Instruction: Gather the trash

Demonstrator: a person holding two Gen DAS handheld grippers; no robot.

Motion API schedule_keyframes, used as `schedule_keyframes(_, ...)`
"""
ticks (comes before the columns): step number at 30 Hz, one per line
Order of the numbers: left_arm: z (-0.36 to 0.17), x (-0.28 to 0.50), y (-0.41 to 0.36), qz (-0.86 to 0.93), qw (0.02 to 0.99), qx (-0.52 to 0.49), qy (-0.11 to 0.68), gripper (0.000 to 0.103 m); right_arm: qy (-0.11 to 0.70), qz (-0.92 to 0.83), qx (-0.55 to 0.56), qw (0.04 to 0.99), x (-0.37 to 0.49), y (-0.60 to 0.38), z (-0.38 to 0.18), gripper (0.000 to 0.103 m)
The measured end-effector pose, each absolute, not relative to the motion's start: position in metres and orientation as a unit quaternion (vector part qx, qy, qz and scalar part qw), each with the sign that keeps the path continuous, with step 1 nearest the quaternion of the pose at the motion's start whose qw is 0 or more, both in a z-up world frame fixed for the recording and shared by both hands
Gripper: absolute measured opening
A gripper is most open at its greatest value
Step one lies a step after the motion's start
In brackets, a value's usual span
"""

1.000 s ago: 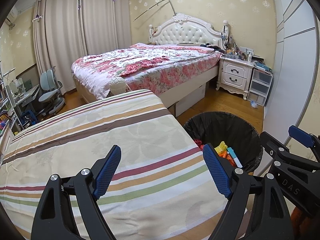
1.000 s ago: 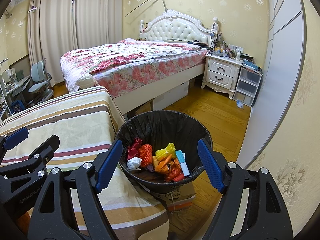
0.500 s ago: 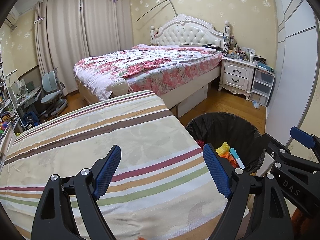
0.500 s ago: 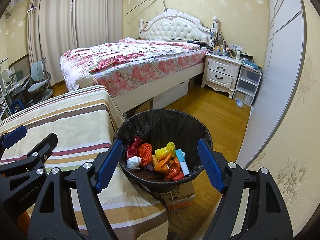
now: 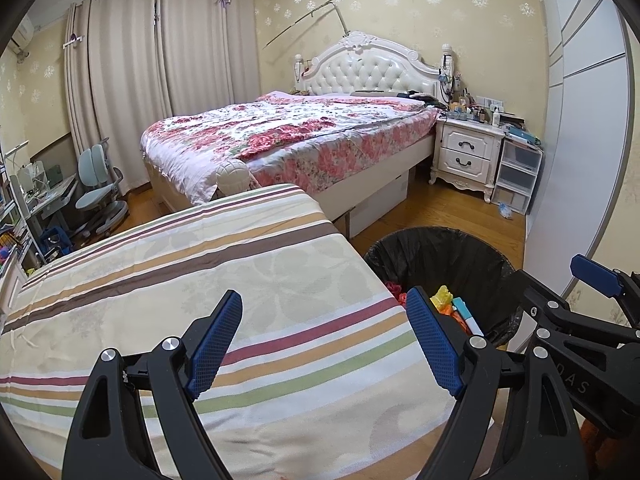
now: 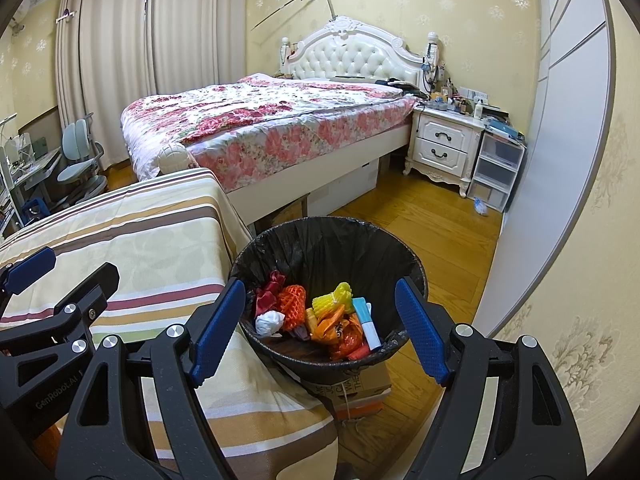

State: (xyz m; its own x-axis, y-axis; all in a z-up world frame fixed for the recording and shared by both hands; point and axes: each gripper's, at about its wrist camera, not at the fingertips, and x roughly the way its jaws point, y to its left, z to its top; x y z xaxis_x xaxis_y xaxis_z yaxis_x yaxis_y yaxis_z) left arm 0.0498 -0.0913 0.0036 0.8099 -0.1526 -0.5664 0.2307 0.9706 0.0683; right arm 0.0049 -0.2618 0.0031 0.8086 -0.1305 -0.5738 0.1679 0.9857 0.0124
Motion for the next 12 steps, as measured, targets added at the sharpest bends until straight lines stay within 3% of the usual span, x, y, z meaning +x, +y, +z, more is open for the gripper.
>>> schedule_keyframes(12,-0.004,0.059,-0.062,-0.069,0.947,0.053,0.308,0.081,0.306,-0.064,0.021,0.949,0.001,-0.250,-0.003,0.076)
